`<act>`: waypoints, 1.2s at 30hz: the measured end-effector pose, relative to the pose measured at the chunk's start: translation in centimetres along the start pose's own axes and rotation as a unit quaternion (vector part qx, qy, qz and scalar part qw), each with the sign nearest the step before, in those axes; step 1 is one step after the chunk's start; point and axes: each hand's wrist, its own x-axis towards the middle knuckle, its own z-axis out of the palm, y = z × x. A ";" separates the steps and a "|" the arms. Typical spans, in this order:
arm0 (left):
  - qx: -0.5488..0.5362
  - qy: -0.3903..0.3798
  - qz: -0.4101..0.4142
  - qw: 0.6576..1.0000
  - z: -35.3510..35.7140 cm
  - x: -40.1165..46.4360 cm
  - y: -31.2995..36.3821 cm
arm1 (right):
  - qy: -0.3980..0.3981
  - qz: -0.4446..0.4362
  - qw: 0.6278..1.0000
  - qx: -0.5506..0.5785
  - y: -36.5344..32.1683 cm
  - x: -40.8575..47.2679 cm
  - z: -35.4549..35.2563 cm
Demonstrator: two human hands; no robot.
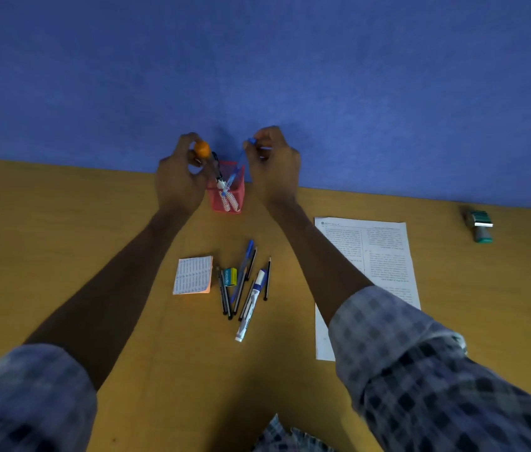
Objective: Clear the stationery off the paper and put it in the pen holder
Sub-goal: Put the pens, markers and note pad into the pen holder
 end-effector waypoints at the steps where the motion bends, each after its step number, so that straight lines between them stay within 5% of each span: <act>1: 0.026 -0.007 -0.002 1.000 0.4 0.0 -0.1 | 0.006 -0.009 1.000 -0.002 0.0 0.2 0.0; 5: 0.113 -0.011 0.008 0.994 1.2 -0.3 -0.8 | 0.030 -0.052 0.998 -0.021 0.5 0.6 0.3; 12: 0.213 -0.045 -0.022 0.976 2.5 -0.9 -2.2 | -0.051 -0.063 0.981 -0.178 2.9 -0.1 1.6; 24: 0.196 -0.059 -0.074 0.976 2.8 -1.5 -2.2 | -0.082 -0.047 0.976 -0.196 4.8 -2.1 1.4; 31: 0.145 0.000 -0.065 0.987 1.7 -4.3 -1.9 | -0.149 0.044 0.961 -0.230 7.0 -6.2 0.0; 36: 0.196 -0.173 -0.198 0.945 1.1 -8.1 -2.2 | -0.274 0.114 0.894 -0.335 8.2 -8.9 0.0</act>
